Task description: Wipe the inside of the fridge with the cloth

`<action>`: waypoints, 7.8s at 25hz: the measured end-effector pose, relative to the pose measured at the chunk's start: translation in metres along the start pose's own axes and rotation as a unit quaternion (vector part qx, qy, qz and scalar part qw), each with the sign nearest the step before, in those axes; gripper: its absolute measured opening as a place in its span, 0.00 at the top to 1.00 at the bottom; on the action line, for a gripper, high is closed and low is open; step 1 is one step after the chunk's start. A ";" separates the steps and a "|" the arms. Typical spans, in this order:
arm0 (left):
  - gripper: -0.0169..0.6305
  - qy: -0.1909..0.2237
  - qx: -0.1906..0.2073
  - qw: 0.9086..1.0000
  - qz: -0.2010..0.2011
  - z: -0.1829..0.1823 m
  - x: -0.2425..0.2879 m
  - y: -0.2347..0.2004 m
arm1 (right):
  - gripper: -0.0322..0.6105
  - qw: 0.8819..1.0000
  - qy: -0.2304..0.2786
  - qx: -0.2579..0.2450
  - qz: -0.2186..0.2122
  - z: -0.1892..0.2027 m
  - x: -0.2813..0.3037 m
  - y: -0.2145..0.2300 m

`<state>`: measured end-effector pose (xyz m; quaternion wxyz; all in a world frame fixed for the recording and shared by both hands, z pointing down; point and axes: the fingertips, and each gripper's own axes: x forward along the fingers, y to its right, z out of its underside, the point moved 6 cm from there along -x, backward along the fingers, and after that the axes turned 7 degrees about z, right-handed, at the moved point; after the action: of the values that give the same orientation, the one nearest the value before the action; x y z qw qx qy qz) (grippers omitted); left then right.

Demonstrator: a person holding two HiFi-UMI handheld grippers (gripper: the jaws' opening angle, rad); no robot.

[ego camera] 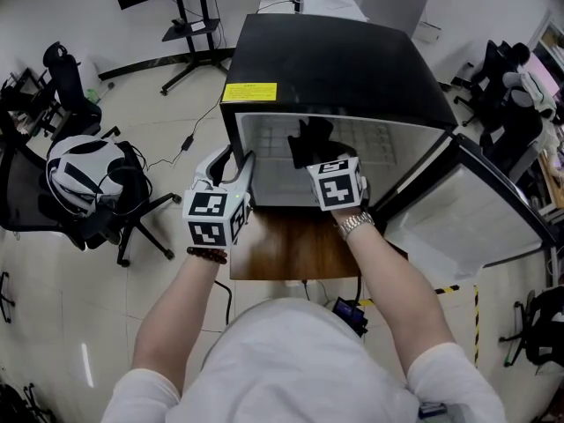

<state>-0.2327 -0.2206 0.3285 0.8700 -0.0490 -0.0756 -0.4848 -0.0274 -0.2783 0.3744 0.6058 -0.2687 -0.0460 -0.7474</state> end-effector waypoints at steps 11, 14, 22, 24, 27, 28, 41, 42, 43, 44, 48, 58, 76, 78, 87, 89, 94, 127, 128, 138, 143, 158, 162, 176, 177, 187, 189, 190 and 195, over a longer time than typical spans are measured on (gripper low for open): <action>0.72 -0.004 0.000 1.000 -0.004 0.000 -0.001 0.001 | 0.84 0.999 -0.015 0.022 0.041 0.022 -0.011 0.053; 0.72 -0.006 -0.001 1.000 -0.006 0.000 -0.001 0.001 | 0.84 0.998 -0.026 0.031 0.054 0.031 -0.013 0.067; 0.72 -0.001 -0.006 1.000 -0.012 -0.001 -0.001 0.001 | 0.85 0.996 -0.034 0.046 0.074 0.043 -0.019 0.094; 0.72 -0.001 -0.008 1.000 -0.014 -0.001 0.000 0.001 | 0.85 0.995 -0.030 0.045 0.080 0.043 -0.021 0.099; 0.72 -0.001 -0.010 1.000 -0.015 -0.001 -0.001 0.001 | 0.84 0.994 -0.029 0.045 0.093 0.043 -0.024 0.106; 0.72 -0.001 -0.010 1.000 -0.016 0.000 -0.001 0.001 | 0.85 0.994 -0.035 0.049 0.097 0.046 -0.024 0.108; 0.72 -0.001 -0.017 1.000 -0.015 0.000 -0.001 0.001 | 0.85 0.991 -0.042 0.070 0.110 0.055 -0.029 0.121; 0.72 -0.002 -0.017 1.000 -0.014 0.000 -0.002 0.002 | 0.84 0.991 -0.034 0.071 0.109 0.053 -0.030 0.120; 0.72 -0.003 -0.015 1.000 -0.013 0.001 -0.004 0.002 | 0.85 0.991 -0.024 0.071 0.107 0.051 -0.032 0.119; 0.72 -0.004 -0.011 1.000 -0.011 0.001 -0.006 0.003 | 0.85 0.992 -0.013 0.070 0.104 0.048 -0.034 0.118; 0.72 -0.004 0.022 1.000 -0.005 0.001 -0.019 0.015 | 0.84 0.993 0.012 0.071 0.094 0.042 -0.044 0.113; 0.72 -0.001 0.018 0.996 0.093 0.000 -0.002 0.064 | 0.84 0.994 0.093 0.053 0.031 0.022 -0.075 0.098; 0.60 0.028 -0.130 0.891 0.435 -0.025 0.047 0.139 | 0.84 0.933 0.248 0.003 -0.259 0.003 -0.155 0.073; 0.58 0.028 -0.139 0.874 0.464 -0.027 0.046 0.144 | 0.84 0.924 0.250 0.005 -0.288 0.003 -0.164 0.071; 0.61 0.035 -0.132 0.835 0.532 -0.040 0.035 0.171 | 0.84 0.896 0.249 -0.013 -0.367 0.001 -0.185 0.062; 0.69 0.038 -0.130 0.836 0.531 -0.040 0.034 0.172 | 0.84 0.894 0.249 -0.013 -0.372 0.001 -0.186 0.063; 0.77 0.035 -0.114 0.839 0.531 -0.040 0.033 0.180 | 0.84 0.897 0.245 -0.017 -0.369 0.005 -0.189 0.067; 0.85 0.039 0.007 0.987 0.153 -0.041 0.182 0.208 | 0.90 0.974 0.194 0.005 -0.117 0.054 -0.211 0.142; 0.85 0.038 0.009 0.988 0.149 -0.043 0.187 0.209 | 0.90 0.974 0.194 0.004 -0.119 0.055 -0.212 0.142; 0.85 0.025 -0.003 0.995 0.101 -0.051 0.241 0.208 | 0.91 0.971 0.200 -0.007 -0.129 0.060 -0.223 0.151; 0.85 0.020 -0.010 0.996 0.087 -0.046 0.261 0.209 | 0.91 0.972 0.195 -0.011 -0.133 0.066 -0.224 0.154; 0.86 -0.013 -0.004 0.996 0.084 -0.042 0.296 0.208 | 0.92 0.971 0.188 -0.004 -0.146 0.082 -0.223 0.166; 0.86 0.008 -0.001 0.993 0.121 -0.049 0.291 0.219 | 0.92 0.970 0.190 -0.001 -0.153 0.083 -0.222 0.164; 0.86 0.001 0.017 0.984 0.179 -0.041 0.256 0.239 | 0.92 0.966 0.195 0.002 -0.168 0.084 -0.234 0.145; 0.86 0.001 0.019 0.983 0.181 -0.040 0.253 0.240 | 0.92 0.966 0.195 0.001 -0.168 0.085 -0.235 0.144; 0.86 0.004 0.032 0.978 0.206 -0.036 0.227 0.254 | 0.92 0.965 0.200 0.000 -0.171 0.088 -0.247 0.134; 0.86 0.004 0.034 0.977 0.211 -0.035 0.221 0.257 | 0.92 0.964 0.202 0.000 -0.172 0.087 -0.249 0.132; 0.86 0.005 0.034 0.976 0.214 -0.035 0.218 0.258 | 0.92 0.964 0.204 0.000 -0.173 0.087 -0.249 0.131; 0.86 0.008 0.039 0.973 0.225 -0.035 0.204 0.265 | 0.92 0.962 0.207 -0.004 -0.176 0.083 -0.253 0.126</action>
<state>0.1018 -0.2578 0.3270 0.9587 -0.0270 -0.0743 -0.2733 0.1488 -0.0555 0.2968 0.4599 -0.0982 0.0367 -0.8817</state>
